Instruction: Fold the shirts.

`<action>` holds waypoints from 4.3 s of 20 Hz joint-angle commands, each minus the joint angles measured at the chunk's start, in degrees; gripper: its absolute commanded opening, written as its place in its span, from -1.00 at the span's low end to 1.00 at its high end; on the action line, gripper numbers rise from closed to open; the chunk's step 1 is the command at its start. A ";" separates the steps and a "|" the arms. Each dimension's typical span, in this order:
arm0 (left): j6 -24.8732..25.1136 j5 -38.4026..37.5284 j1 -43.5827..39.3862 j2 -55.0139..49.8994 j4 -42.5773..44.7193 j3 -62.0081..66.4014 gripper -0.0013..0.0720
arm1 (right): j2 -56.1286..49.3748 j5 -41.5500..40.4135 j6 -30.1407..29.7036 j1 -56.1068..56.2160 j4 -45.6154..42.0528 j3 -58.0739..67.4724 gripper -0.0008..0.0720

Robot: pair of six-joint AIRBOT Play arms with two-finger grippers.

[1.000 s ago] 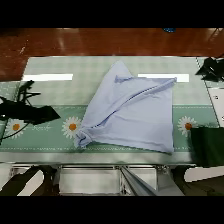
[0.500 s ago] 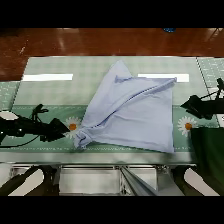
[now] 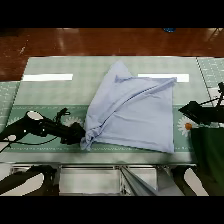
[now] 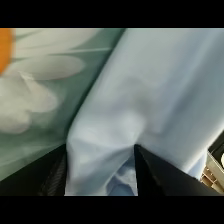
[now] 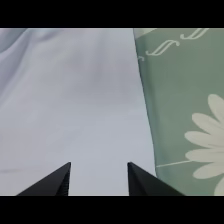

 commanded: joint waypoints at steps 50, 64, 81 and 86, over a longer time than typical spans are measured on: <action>-8.59 -12.63 8.35 21.29 27.80 95.41 -0.90 | 7.32 12.15 3.21 11.63 -8.35 80.74 -0.93; -13.57 -24.35 8.37 32.15 27.74 67.08 -0.89 | 13.25 30.18 5.29 11.63 -4.15 59.17 -0.92; -4.52 13.11 5.68 -18.27 15.65 55.95 -0.89 | -42.84 -0.55 -0.94 11.96 21.64 46.25 -0.91; -4.52 6.47 8.39 -19.21 18.88 58.97 0.42 | -47.65 0.24 0.33 8.98 28.41 50.25 0.16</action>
